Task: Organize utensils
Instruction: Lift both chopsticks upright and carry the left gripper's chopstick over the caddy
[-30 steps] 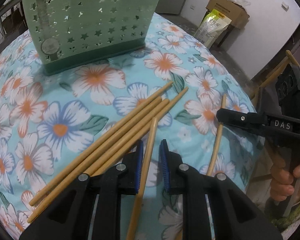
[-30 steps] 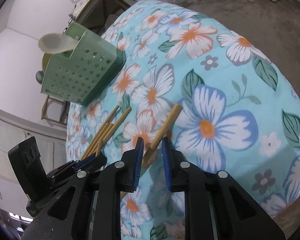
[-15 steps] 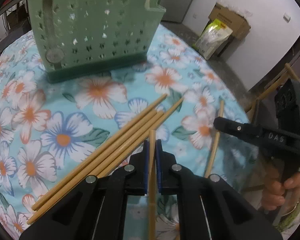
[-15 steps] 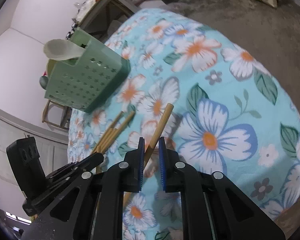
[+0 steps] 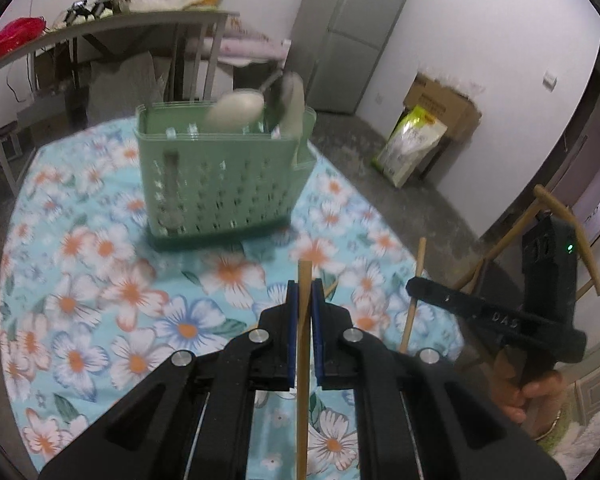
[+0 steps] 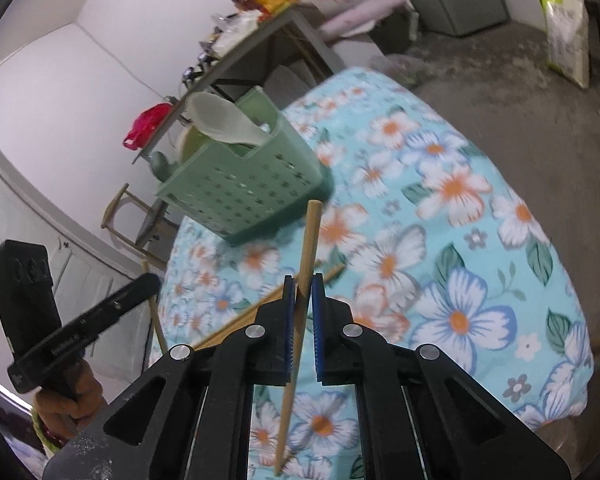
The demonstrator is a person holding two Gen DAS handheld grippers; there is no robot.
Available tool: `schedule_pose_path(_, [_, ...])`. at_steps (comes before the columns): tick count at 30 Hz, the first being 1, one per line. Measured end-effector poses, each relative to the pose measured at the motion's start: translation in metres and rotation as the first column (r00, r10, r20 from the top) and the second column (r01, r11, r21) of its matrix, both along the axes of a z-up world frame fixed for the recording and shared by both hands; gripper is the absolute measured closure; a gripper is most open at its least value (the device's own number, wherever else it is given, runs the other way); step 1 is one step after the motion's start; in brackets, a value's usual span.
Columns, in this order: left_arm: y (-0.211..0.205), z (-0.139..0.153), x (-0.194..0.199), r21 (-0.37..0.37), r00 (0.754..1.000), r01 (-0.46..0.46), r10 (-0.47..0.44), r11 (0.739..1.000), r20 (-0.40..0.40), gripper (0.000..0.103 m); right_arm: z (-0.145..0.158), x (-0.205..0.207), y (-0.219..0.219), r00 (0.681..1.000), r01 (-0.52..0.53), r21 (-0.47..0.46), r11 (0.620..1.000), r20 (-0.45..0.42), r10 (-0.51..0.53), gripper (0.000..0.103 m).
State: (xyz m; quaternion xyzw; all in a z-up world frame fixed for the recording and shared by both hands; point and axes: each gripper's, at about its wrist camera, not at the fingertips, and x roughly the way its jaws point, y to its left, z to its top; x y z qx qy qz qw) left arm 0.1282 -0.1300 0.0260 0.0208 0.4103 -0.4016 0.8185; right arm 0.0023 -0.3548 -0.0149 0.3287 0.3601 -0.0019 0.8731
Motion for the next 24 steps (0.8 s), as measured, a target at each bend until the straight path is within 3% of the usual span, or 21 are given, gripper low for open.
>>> schedule_pose_path(15, [0.045,0.083,-0.002,-0.18,0.981,-0.067,0.097,0.981,0.167,0.097,0.05,0.005,0.019,0.986,-0.057,-0.127,0.99,0.15,0.076,0.098])
schedule_pose_path(24, [0.063,0.146,0.014,-0.292,0.925,-0.093,0.191,0.952,0.328,0.097,0.066,0.013,0.023,0.976,-0.066,-0.164,0.984,0.195,0.098,0.098])
